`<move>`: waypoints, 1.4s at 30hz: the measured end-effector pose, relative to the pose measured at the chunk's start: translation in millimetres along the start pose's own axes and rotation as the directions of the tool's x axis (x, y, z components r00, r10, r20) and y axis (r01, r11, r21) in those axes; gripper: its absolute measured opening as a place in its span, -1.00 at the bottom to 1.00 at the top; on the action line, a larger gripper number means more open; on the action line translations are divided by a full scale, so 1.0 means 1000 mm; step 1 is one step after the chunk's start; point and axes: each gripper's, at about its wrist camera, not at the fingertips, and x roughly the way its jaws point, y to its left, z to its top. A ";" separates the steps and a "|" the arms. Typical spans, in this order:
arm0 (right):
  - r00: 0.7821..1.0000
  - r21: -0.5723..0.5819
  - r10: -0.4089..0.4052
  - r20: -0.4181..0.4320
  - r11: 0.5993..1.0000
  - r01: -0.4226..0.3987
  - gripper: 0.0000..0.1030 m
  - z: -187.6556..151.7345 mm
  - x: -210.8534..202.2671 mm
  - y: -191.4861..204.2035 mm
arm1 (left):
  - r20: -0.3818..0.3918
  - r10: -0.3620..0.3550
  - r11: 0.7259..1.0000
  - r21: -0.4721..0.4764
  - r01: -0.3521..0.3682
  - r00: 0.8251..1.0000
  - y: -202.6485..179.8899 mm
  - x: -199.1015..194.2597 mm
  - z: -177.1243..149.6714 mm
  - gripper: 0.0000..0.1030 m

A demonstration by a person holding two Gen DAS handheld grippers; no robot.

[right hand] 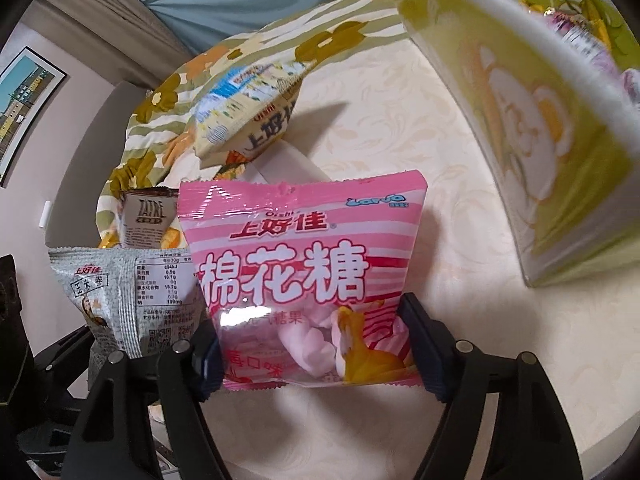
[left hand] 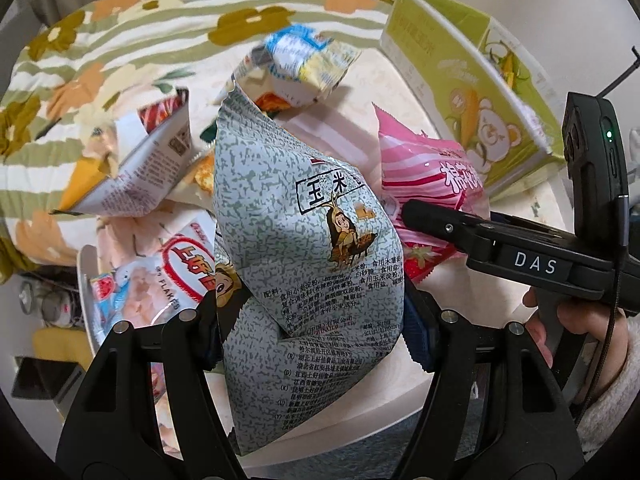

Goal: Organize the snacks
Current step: 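Carry both held bags into the cardboard box and open both tools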

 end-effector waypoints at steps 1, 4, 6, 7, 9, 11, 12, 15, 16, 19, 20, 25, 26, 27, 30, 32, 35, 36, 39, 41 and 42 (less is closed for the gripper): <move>1.000 -0.001 0.001 0.009 1.000 -0.001 0.41 0.000 -0.005 0.001 | 0.013 0.000 1.000 0.003 0.000 1.000 -0.001 -0.006 0.001 0.28; 0.999 -0.014 -0.001 0.033 1.000 0.001 0.41 -0.002 -0.019 0.008 | 0.051 -0.009 1.000 0.013 0.008 0.999 -0.003 -0.024 0.002 0.28; 0.999 -0.023 -0.003 0.053 1.000 0.004 0.41 -0.003 -0.030 0.013 | 0.083 -0.013 1.000 0.029 0.010 0.996 -0.004 -0.039 0.003 0.28; 0.998 -0.026 -0.004 0.064 1.000 0.005 0.41 -0.004 -0.037 0.015 | 0.097 -0.014 0.999 0.035 0.011 0.995 -0.005 -0.044 0.003 0.28; 0.997 -0.032 -0.002 0.080 0.999 0.004 0.41 -0.007 -0.047 0.019 | 0.129 -0.025 0.999 0.045 0.019 0.991 -0.006 -0.059 0.004 0.28; 0.995 -0.041 -0.001 0.098 0.999 0.005 0.41 -0.010 -0.062 0.026 | 0.158 -0.038 0.998 0.051 0.030 0.987 -0.007 -0.072 0.006 0.28; 0.994 -0.047 -0.004 0.108 0.999 0.009 0.41 -0.013 -0.070 0.030 | 0.173 -0.045 0.998 0.054 0.036 0.984 -0.007 -0.078 0.007 0.28; 0.991 -0.047 -0.020 0.135 0.999 0.026 0.41 -0.018 -0.088 0.037 | 0.207 -0.079 0.995 0.076 0.064 0.975 -0.011 -0.095 0.013 0.28; 0.988 -0.037 -0.026 0.149 0.999 0.032 0.41 -0.020 -0.098 0.037 | 0.220 -0.092 0.993 0.091 0.074 0.971 -0.015 -0.101 0.017 0.28; 0.983 -0.018 -0.042 0.180 0.999 0.046 0.41 -0.021 -0.120 0.036 | 0.254 -0.117 0.988 0.128 0.087 0.960 -0.028 -0.115 0.025 0.28; 0.980 -0.014 -0.054 0.194 0.998 0.058 0.41 -0.021 -0.129 0.034 | 0.263 -0.126 0.986 0.137 0.092 0.957 -0.032 -0.119 0.029 0.28; 0.958 0.032 -0.086 0.272 0.996 0.080 0.41 -0.011 -0.173 0.015 | 0.292 -0.156 0.979 0.172 0.108 0.944 -0.058 -0.130 0.049 0.28; 0.954 0.041 -0.089 0.285 0.996 0.080 0.41 -0.008 -0.179 0.010 | 0.296 -0.157 0.978 0.177 0.108 0.942 -0.063 -0.130 0.053 0.28; 0.951 0.049 -0.090 0.297 0.996 0.080 0.41 -0.004 -0.186 0.005 | 0.304 -0.161 0.977 0.185 0.108 0.939 -0.071 -0.131 0.058 0.28; 0.936 0.058 -0.106 0.334 0.994 0.092 0.41 0.011 -0.207 -0.014 | 0.320 -0.172 0.974 0.200 0.111 0.932 -0.095 -0.128 0.072 0.28; 0.927 0.054 -0.109 0.358 0.994 0.096 0.41 0.024 -0.219 -0.032 | 0.329 -0.176 0.974 0.197 0.115 0.928 -0.114 -0.123 0.085 0.28; 0.921 0.050 -0.112 0.372 0.994 0.101 0.41 0.045 -0.234 -0.058 | 0.329 -0.210 0.971 0.182 0.157 0.921 -0.142 -0.110 0.108 0.28; 0.921 0.047 -0.113 0.373 0.994 0.103 0.41 0.050 -0.237 -0.064 | 0.327 -0.217 0.970 0.179 0.165 0.920 -0.151 -0.104 0.116 0.28; 0.922 0.039 -0.123 0.368 0.992 0.117 0.41 0.072 -0.244 -0.089 | 0.304 -0.228 0.969 0.160 0.186 0.925 -0.183 -0.078 0.143 0.28; 0.924 0.037 -0.118 0.364 0.993 0.113 0.41 0.089 -0.246 -0.107 | 0.288 -0.235 0.969 0.139 0.202 0.928 -0.201 -0.060 0.158 0.28; 0.925 0.036 -0.116 0.362 0.993 0.111 0.41 0.097 -0.247 -0.115 | 0.278 -0.234 0.970 0.129 0.205 0.932 -0.208 -0.050 0.165 0.28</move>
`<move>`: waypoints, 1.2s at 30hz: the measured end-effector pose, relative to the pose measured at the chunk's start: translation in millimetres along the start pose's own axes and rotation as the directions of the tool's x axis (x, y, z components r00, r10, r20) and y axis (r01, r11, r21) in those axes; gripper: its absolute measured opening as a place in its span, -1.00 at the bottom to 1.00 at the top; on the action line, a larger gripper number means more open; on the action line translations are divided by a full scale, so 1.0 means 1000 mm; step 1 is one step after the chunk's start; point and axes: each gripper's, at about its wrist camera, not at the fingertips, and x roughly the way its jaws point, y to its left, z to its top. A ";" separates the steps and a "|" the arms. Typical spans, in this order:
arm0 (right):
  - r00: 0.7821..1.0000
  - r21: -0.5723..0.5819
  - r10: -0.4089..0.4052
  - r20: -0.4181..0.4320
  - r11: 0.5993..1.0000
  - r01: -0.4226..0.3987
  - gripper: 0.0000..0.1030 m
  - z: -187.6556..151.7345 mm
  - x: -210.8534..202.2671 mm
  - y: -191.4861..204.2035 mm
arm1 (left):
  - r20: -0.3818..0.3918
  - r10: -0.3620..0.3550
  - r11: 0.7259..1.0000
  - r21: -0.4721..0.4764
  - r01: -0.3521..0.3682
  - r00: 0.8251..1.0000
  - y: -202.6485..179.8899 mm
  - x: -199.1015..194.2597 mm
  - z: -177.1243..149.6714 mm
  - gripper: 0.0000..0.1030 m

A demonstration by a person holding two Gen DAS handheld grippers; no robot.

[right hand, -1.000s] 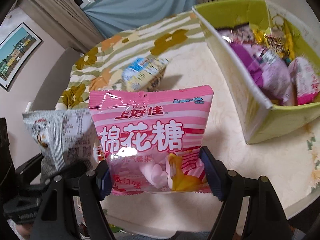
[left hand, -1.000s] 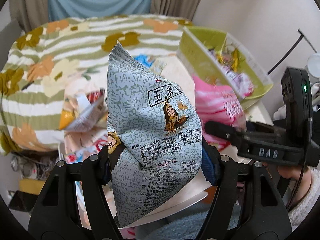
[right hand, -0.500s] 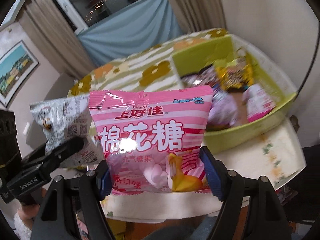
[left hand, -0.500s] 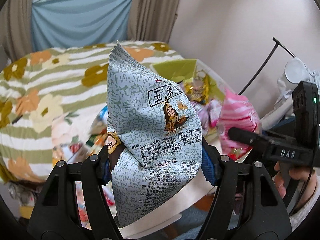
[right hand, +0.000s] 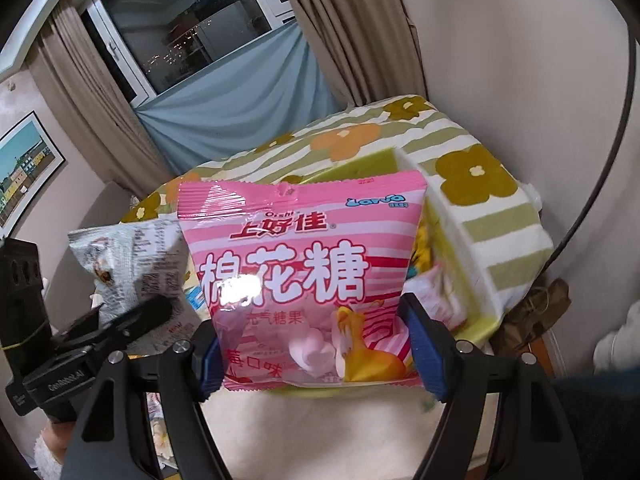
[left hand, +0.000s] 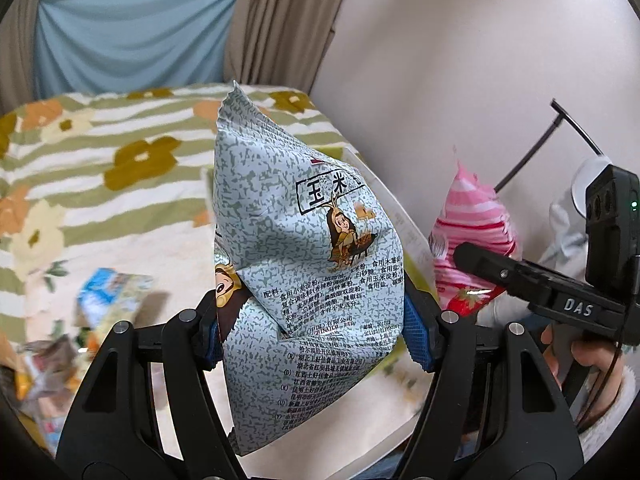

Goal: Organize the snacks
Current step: 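Carry both held bags into the cardboard box and open both tools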

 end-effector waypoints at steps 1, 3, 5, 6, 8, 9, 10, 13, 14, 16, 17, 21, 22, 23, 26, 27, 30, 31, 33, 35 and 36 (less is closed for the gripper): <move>1.000 -0.003 0.003 -0.001 1.000 -0.003 0.41 0.007 0.003 -0.008 | -0.011 0.003 1.000 -0.009 -0.003 1.000 -0.004 0.013 0.004 0.28; 1.000 -0.011 0.007 -0.005 1.000 -0.007 0.41 0.019 0.007 -0.020 | -0.032 0.009 1.000 -0.028 -0.010 0.999 -0.010 0.036 0.011 0.28; 1.000 -0.021 0.017 -0.010 1.000 -0.018 0.41 0.031 0.015 -0.032 | -0.054 0.012 0.999 -0.050 -0.015 0.998 -0.015 0.059 0.016 0.28; 1.000 -0.023 0.024 -0.014 0.999 -0.024 0.41 0.035 0.018 -0.037 | -0.062 0.015 0.998 -0.058 -0.018 0.998 -0.018 0.066 0.017 0.28; 0.998 -0.013 0.059 -0.024 0.998 -0.059 0.42 0.046 0.025 -0.048 | -0.080 0.021 0.997 -0.078 -0.027 0.997 -0.024 0.085 0.021 0.28; 0.997 -0.011 0.076 -0.031 0.997 -0.077 0.42 0.051 0.029 -0.053 | -0.087 0.021 0.996 -0.090 -0.029 0.996 -0.026 0.095 0.023 0.29; 0.996 -0.013 0.078 -0.038 0.997 -0.078 0.42 0.054 0.033 -0.057 | -0.092 0.021 0.994 -0.100 -0.030 0.996 -0.029 0.102 0.024 0.36; 0.995 -0.021 0.082 -0.059 0.996 -0.084 0.42 0.061 0.044 -0.064 | -0.115 0.028 0.992 -0.123 -0.042 0.993 -0.032 0.118 0.023 0.86; 0.994 -0.023 0.085 -0.064 0.996 -0.087 0.42 0.062 0.047 -0.065 | -0.116 0.038 0.991 -0.121 -0.052 0.992 -0.033 0.121 0.022 0.89; 0.993 -0.030 0.087 -0.076 0.996 -0.090 0.42 0.064 0.051 -0.067 | -0.120 0.063 0.991 -0.109 -0.076 0.991 -0.034 0.123 0.019 0.89; 0.993 -0.034 0.087 -0.079 0.995 -0.090 0.42 0.065 0.053 -0.068 | -0.121 0.075 0.991 -0.105 -0.088 0.990 -0.032 0.121 0.016 0.89; 0.991 -0.062 0.085 -0.106 0.994 -0.091 0.42 0.072 0.068 -0.070 | -0.116 0.139 0.983 -0.100 -0.151 0.983 -0.028 0.115 0.009 0.89; 0.990 -0.069 0.086 -0.115 0.993 -0.095 0.42 0.074 0.073 -0.070 | -0.114 0.156 0.981 -0.097 -0.167 0.981 -0.025 0.113 0.008 0.89; 0.989 -0.075 0.088 -0.122 0.992 -0.097 0.42 0.075 0.077 -0.069 | -0.112 0.173 0.979 -0.093 -0.184 0.979 -0.023 0.110 0.007 0.89; 0.986 -0.106 0.084 -0.146 0.989 -0.100 0.42 0.079 0.089 -0.063 | -0.102 0.224 0.970 -0.077 -0.232 0.969 -0.018 0.103 0.008 0.89; 0.985 -0.116 0.084 -0.150 0.988 -0.102 0.43 0.082 0.093 -0.060 | -0.098 0.245 0.965 -0.073 -0.252 0.965 -0.018 0.100 0.008 0.89; 0.983 -0.155 0.077 -0.169 0.982 -0.103 0.43 0.089 0.107 -0.051 | -0.098 0.269 0.957 -0.081 -0.277 0.958 -0.011 0.095 0.010 0.89; 0.982 -0.169 0.074 -0.174 0.980 -0.104 0.43 0.093 0.114 -0.047 | -0.094 0.271 0.956 -0.093 -0.280 0.958 -0.009 0.092 0.010 0.89; 0.980 -0.182 0.076 -0.184 0.977 -0.110 0.43 0.097 0.124 -0.043 | -0.090 0.279 0.950 -0.116 -0.289 0.956 -0.004 0.086 0.009 0.89; 0.980 -0.188 0.078 -0.185 0.976 -0.113 0.43 0.100 0.134 -0.039 | -0.086 0.292 0.945 -0.126 -0.301 0.953 -0.002 0.081 0.007 0.89; 0.980 -0.194 0.078 -0.183 0.974 -0.113 0.43 0.101 0.139 -0.037 | -0.084 0.306 0.940 -0.131 -0.315 0.948 0.000 0.077 0.005 0.89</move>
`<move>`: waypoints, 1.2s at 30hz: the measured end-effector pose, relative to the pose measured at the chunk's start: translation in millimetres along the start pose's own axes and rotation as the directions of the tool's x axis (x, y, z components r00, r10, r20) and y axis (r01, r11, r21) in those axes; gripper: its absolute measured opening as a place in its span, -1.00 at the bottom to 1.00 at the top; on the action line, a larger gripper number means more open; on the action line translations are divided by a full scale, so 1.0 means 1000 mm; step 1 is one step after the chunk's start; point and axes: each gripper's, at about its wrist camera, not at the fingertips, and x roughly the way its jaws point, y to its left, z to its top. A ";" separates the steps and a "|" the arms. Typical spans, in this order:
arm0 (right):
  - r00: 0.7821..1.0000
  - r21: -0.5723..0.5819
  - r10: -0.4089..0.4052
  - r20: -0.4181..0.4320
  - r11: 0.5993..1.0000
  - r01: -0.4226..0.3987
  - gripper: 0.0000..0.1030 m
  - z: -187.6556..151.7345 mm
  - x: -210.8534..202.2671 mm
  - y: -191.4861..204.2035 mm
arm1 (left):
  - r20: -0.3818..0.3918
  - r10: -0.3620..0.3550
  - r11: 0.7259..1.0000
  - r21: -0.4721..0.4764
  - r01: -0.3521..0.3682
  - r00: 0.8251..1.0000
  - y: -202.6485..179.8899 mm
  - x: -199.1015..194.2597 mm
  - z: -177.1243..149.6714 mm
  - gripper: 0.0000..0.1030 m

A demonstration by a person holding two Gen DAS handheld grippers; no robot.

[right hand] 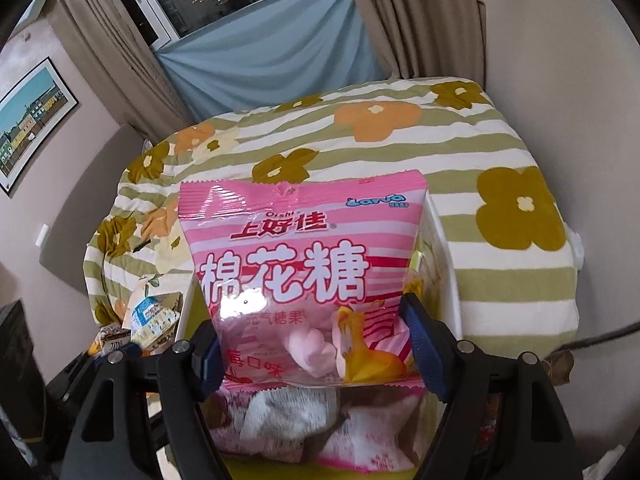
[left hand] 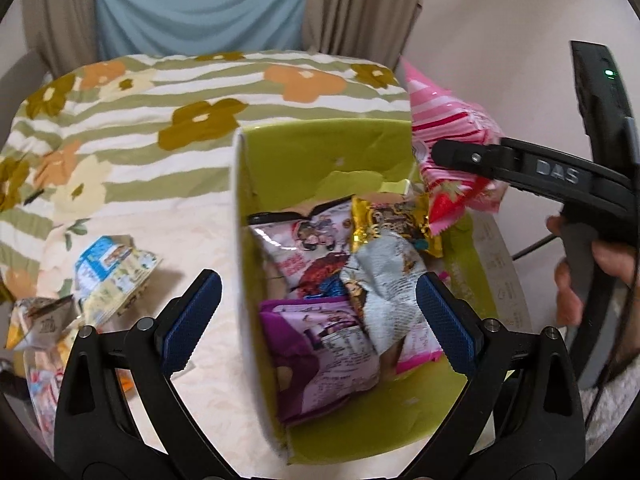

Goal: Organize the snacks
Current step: 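Carry both held bags into the cardboard box and open both tools, then move both tools back over the remaining snack pile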

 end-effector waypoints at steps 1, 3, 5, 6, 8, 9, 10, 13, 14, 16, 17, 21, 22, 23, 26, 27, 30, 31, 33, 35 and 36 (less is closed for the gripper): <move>1.000 -0.005 0.000 0.001 1.000 0.000 0.46 0.000 0.003 0.000 | 0.002 0.010 1.000 -0.004 -0.010 1.000 0.001 -0.002 -0.001 0.89; 1.000 -0.017 0.001 0.003 1.000 -0.001 0.62 0.000 0.007 0.002 | 0.010 0.032 0.999 -0.013 -0.032 0.999 0.005 -0.007 -0.004 0.89; 1.000 -0.022 0.010 0.000 1.000 -0.010 0.78 -0.004 0.008 0.003 | 0.014 0.045 0.999 -0.019 -0.044 0.999 0.008 -0.011 -0.009 0.89; 1.000 -0.022 0.012 0.001 1.000 -0.012 0.79 -0.006 0.008 0.003 | 0.013 0.051 0.998 -0.024 -0.050 0.999 0.010 -0.013 -0.011 0.89; 1.000 -0.026 0.014 0.004 1.000 -0.013 0.79 -0.011 0.006 0.002 | 0.012 0.059 0.998 -0.033 -0.059 0.998 0.013 -0.017 -0.016 0.89; 1.000 -0.031 0.013 0.008 0.999 -0.013 0.79 -0.016 0.004 0.002 | 0.012 0.061 0.997 -0.037 -0.061 0.998 0.015 -0.019 -0.020 0.89; 1.000 -0.034 0.011 0.011 0.999 -0.011 0.79 -0.017 0.003 0.003 | 0.014 0.063 0.997 -0.040 -0.062 0.998 0.015 -0.021 -0.022 0.89; 1.000 -0.053 0.009 0.022 0.999 -0.007 0.79 -0.029 -0.005 0.004 | 0.016 0.060 0.997 -0.047 -0.059 0.998 0.016 -0.027 -0.029 0.89; 1.000 -0.055 0.007 0.025 0.998 -0.006 0.79 -0.031 -0.008 0.004 | 0.017 0.057 0.997 -0.048 -0.056 0.998 0.015 -0.030 -0.030 0.89; 1.000 -0.056 0.002 0.029 0.998 -0.001 0.79 -0.036 -0.015 0.006 | 0.028 0.051 0.998 -0.044 -0.050 0.998 0.014 -0.037 -0.032 0.89; 0.999 -0.057 0.003 0.032 0.998 -0.002 0.79 -0.037 -0.018 0.006 | 0.033 0.050 0.998 -0.041 -0.049 0.998 0.013 -0.040 -0.032 0.89; 0.998 -0.062 0.005 0.058 0.998 -0.002 0.79 -0.041 -0.038 0.012 | 0.071 0.059 0.998 -0.022 -0.058 0.996 0.012 -0.060 -0.032 0.89; 0.998 -0.067 0.005 0.065 0.998 0.000 0.79 -0.042 -0.043 0.015 | 0.077 0.061 0.998 -0.023 -0.060 0.995 0.013 -0.064 -0.032 0.89; 0.998 -0.071 0.005 0.069 0.997 -0.001 0.79 -0.043 -0.047 0.018 | 0.084 0.061 0.998 -0.025 -0.059 0.995 0.014 -0.069 -0.033 0.89; 0.998 -0.089 0.016 0.069 0.996 -0.010 0.79 -0.047 -0.060 0.029 | 0.106 0.062 0.998 -0.032 -0.059 0.992 0.021 -0.086 -0.036 0.89; 0.997 -0.097 0.019 0.072 0.995 -0.012 0.79 -0.049 -0.064 0.032 | 0.113 0.067 0.997 -0.031 -0.064 0.991 0.025 -0.091 -0.037 0.89; 0.995 -0.129 0.018 0.094 0.992 -0.006 0.79 -0.056 -0.077 0.049 | 0.122 0.085 0.996 -0.033 -0.081 0.989 0.035 -0.106 -0.042 0.89; 0.995 -0.135 0.019 0.101 0.991 -0.005 0.79 -0.058 -0.081 0.056 | 0.124 0.086 0.996 -0.032 -0.083 0.988 0.041 -0.112 -0.044 0.89; 0.994 -0.143 0.027 0.107 0.990 -0.011 0.79 -0.062 -0.087 0.067 | 0.131 0.086 0.996 -0.031 -0.083 0.988 0.054 -0.124 -0.049 0.89; 0.993 -0.152 0.035 0.116 0.988 -0.017 0.79 -0.069 -0.093 0.084 | 0.137 0.091 0.996 -0.029 -0.088 0.986 0.066 -0.134 -0.054 0.89; 0.992 -0.157 0.036 0.124 0.987 -0.017 0.79 -0.072 -0.095 0.093 | 0.138 0.092 0.996 -0.027 -0.089 0.986 0.073 -0.139 -0.056 0.89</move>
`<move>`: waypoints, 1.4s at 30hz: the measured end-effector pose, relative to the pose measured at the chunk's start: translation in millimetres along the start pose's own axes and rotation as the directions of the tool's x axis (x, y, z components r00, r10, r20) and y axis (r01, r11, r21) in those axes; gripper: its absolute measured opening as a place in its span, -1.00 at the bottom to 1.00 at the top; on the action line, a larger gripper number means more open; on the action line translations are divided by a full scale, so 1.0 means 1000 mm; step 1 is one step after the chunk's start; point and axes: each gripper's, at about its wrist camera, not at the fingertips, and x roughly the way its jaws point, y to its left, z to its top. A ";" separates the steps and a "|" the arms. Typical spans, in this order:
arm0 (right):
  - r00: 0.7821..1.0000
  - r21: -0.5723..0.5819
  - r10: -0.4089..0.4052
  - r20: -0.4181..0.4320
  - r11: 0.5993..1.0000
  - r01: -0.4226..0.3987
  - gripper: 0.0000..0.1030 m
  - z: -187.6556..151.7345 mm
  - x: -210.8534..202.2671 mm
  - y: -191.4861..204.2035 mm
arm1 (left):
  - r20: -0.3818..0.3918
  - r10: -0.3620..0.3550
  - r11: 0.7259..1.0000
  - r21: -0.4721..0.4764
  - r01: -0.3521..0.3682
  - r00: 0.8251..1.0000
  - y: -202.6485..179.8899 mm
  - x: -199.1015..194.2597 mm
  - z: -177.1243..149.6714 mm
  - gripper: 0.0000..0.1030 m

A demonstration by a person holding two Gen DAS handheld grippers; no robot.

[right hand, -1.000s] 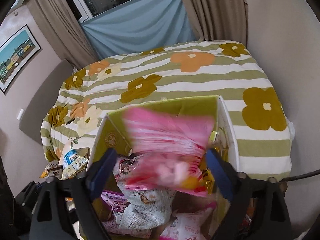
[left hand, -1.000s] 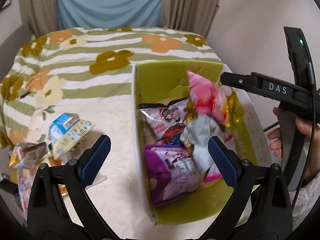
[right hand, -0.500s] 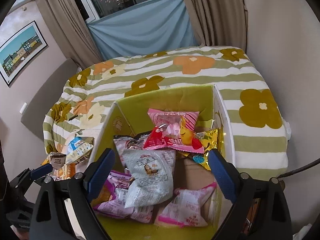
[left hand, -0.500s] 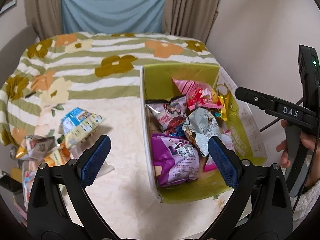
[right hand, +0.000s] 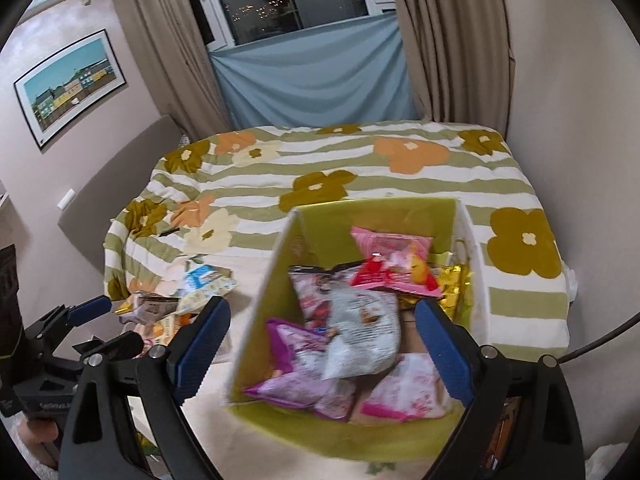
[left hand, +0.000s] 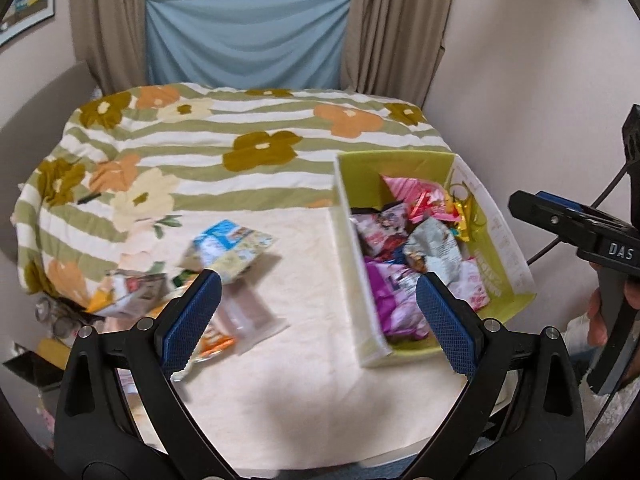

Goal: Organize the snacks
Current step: 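Move both tools back over the remaining snack pile, then grasp the red-white flakes bag with left tool while right tool grasps orange cake pack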

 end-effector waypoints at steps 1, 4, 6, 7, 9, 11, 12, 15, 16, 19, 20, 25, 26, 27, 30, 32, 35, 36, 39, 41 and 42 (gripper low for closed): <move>1.000 -0.003 -0.003 0.007 1.000 0.003 0.79 -0.002 -0.002 0.009 | -0.006 -0.003 1.000 0.006 0.003 1.000 0.011 -0.005 -0.003 0.89; 1.000 -0.002 -0.026 0.009 1.000 0.026 0.79 -0.007 -0.004 0.037 | -0.024 0.012 1.000 0.009 -0.012 1.000 0.037 -0.017 -0.010 0.89; 1.000 0.002 -0.021 0.005 1.000 0.021 0.79 -0.010 -0.004 0.053 | -0.022 0.014 1.000 0.005 -0.014 1.000 0.060 -0.029 -0.015 0.89; 1.000 -0.002 -0.018 -0.001 1.000 0.018 0.79 -0.013 -0.003 0.067 | -0.019 0.014 1.000 0.003 -0.014 1.000 0.072 -0.034 -0.018 0.89; 1.000 -0.014 -0.029 -0.001 0.999 0.029 0.79 -0.016 0.000 0.087 | -0.017 0.015 1.000 -0.001 -0.015 1.000 0.092 -0.042 -0.023 0.89; 0.999 -0.017 -0.046 0.014 0.999 0.046 0.79 -0.020 0.002 0.108 | -0.021 0.011 1.000 -0.004 -0.012 1.000 0.117 -0.049 -0.029 0.89; 0.998 -0.015 -0.057 0.024 0.998 0.057 0.79 -0.023 0.003 0.120 | -0.026 0.009 1.000 0.000 -0.009 1.000 0.131 -0.053 -0.033 0.89; 0.998 -0.005 -0.052 0.033 0.999 0.052 0.79 -0.029 0.009 0.149 | -0.037 0.006 1.000 0.025 -0.005 0.999 0.164 -0.061 -0.044 0.89; 0.998 -0.004 -0.048 0.032 0.999 0.048 0.79 -0.031 0.010 0.154 | -0.043 0.002 0.999 0.036 -0.001 0.999 0.172 -0.062 -0.047 0.89; 0.998 -0.003 -0.050 0.027 0.999 0.050 0.79 -0.037 0.019 0.183 | -0.079 -0.012 0.996 0.087 0.019 0.997 0.202 -0.060 -0.058 0.89; 0.998 -0.003 -0.053 0.024 0.999 0.053 0.79 -0.039 0.022 0.190 | -0.089 -0.019 0.995 0.101 0.028 0.996 0.208 -0.059 -0.060 0.89; 0.999 -0.002 -0.050 -0.009 0.999 0.050 0.79 -0.050 0.041 0.220 | -0.183 -0.054 0.974 0.205 0.092 0.982 0.235 -0.035 -0.079 0.89; 0.999 -0.004 -0.047 -0.022 0.999 0.047 0.79 -0.054 0.046 0.223 | -0.198 -0.057 0.971 0.216 0.100 0.979 0.237 -0.030 -0.082 0.89; 0.999 -0.005 -0.042 -0.032 0.999 0.042 0.79 -0.056 0.050 0.225 | -0.217 -0.062 0.967 0.229 0.113 0.974 0.239 -0.024 -0.086 0.89; 0.997 -0.016 -0.025 -0.069 1.000 0.024 0.79 -0.065 0.068 0.232 | -0.264 -0.048 0.953 0.277 0.123 0.963 0.242 -0.004 -0.096 0.89; 0.996 -0.036 -0.025 -0.091 0.999 0.022 0.79 -0.069 0.082 0.234 | -0.285 -0.004 0.938 0.330 0.102 0.959 0.239 0.010 -0.101 0.89; 0.992 -0.060 -0.011 -0.127 0.998 0.003 0.79 -0.075 0.104 0.233 | -0.308 0.013 0.917 0.383 0.111 0.951 0.235 0.031 -0.106 0.89; 0.990 -0.065 -0.005 -0.142 0.998 -0.004 0.79 -0.077 0.112 0.232 | -0.320 0.023 0.910 0.398 0.113 0.947 0.233 0.039 -0.108 0.89; 0.984 -0.091 0.003 -0.181 0.996 -0.020 0.79 -0.082 0.138 0.230 | -0.357 0.078 0.888 0.449 0.098 0.931 0.225 0.065 -0.113 0.89; 0.977 -0.119 0.002 -0.213 0.993 -0.027 0.79 -0.086 0.159 0.230 | -0.392 0.079 0.868 0.479 0.130 0.916 0.217 0.080 -0.119 0.89; 0.975 -0.124 0.005 -0.221 0.992 -0.033 0.79 -0.088 0.164 0.230 | -0.402 0.082 0.858 0.495 0.140 0.912 0.213 0.085 -0.123 0.89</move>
